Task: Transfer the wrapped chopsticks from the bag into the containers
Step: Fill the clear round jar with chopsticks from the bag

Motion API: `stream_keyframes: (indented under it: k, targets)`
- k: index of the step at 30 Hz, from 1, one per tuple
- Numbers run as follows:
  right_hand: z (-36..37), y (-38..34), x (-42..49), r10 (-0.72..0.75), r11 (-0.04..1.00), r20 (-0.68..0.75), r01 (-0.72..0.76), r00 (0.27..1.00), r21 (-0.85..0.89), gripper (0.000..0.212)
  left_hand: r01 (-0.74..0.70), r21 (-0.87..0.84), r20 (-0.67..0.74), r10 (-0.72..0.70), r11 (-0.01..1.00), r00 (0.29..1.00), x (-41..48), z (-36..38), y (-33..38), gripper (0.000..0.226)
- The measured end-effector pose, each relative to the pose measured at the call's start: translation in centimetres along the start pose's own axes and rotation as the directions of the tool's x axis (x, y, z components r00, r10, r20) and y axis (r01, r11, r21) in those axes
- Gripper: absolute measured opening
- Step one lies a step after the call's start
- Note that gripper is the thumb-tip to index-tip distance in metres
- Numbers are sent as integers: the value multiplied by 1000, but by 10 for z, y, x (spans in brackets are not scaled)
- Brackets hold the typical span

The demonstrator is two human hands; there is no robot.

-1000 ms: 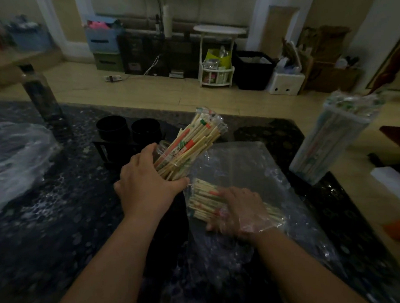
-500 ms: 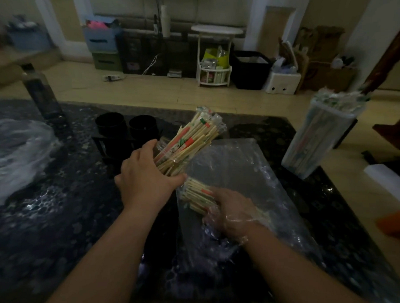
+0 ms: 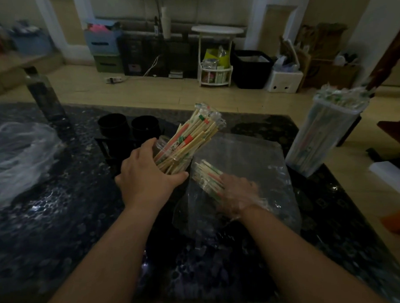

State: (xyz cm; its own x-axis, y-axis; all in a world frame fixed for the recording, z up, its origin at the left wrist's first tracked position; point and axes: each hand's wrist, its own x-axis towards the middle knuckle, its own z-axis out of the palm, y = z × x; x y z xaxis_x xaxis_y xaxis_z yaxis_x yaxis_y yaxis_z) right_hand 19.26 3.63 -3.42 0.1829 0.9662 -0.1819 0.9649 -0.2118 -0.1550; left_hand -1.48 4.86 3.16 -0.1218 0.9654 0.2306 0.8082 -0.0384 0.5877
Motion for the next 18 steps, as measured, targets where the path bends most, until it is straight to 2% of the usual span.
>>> stream_keyframes:
  k: [5, 11, 14, 18]
  targets:
    - [2, 12, 9, 24, 996, 57, -28, 998, 79, 73, -2, 1, 1, 2, 1000, 1000, 0, -1, -2, 101]
    - [-9, 16, 17, -25, 994, 130, 38, 991, -103, 72, -5, 6, -2, 5, 1000, 1000, 1, -1, -3, 102]
    - [-9, 18, 19, -38, 996, 207, 53, 978, -67, 68, -5, 8, 8, 5, 1000, 1000, 0, 0, -3, 102]
    - [-8, 17, 7, -98, 993, 121, 105, 988, -48, 66, -9, 8, 14, 9, 1000, 1000, 0, 0, -2, 103]
